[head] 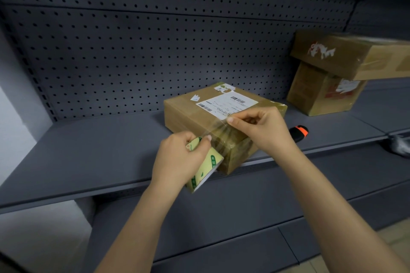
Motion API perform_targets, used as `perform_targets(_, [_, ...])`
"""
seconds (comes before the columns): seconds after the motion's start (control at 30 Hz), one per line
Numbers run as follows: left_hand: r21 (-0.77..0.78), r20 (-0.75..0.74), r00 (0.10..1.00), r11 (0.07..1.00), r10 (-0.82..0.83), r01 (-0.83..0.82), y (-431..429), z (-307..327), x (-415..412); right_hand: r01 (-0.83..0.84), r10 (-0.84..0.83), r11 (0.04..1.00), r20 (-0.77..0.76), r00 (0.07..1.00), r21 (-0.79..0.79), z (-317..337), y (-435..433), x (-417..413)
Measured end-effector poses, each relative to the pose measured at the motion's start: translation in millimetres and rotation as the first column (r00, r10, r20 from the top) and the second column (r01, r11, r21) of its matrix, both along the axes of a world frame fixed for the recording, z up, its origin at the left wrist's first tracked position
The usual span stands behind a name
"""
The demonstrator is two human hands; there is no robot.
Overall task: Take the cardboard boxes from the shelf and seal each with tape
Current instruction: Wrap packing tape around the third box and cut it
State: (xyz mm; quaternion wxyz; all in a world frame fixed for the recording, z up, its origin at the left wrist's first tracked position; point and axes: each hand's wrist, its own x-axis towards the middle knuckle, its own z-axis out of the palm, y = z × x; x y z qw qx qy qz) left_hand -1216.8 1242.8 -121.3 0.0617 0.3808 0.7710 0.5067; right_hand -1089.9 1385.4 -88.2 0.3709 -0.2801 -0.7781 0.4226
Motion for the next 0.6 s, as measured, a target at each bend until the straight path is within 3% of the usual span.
perform_targets(0.4, [-0.013, 0.007, 1.000, 1.000, -0.012, 0.012, 6, -2, -5, 0.036, -0.037, 0.999, 0.038, 0.999, 0.036, -4, 7, -1])
perform_targets(0.6, [-0.034, 0.022, 1.000, 0.999, -0.022, 0.023, 8, -10, -4, 0.076, -0.094, 0.983, 0.101, 0.990, 0.168, -18, 5, -2])
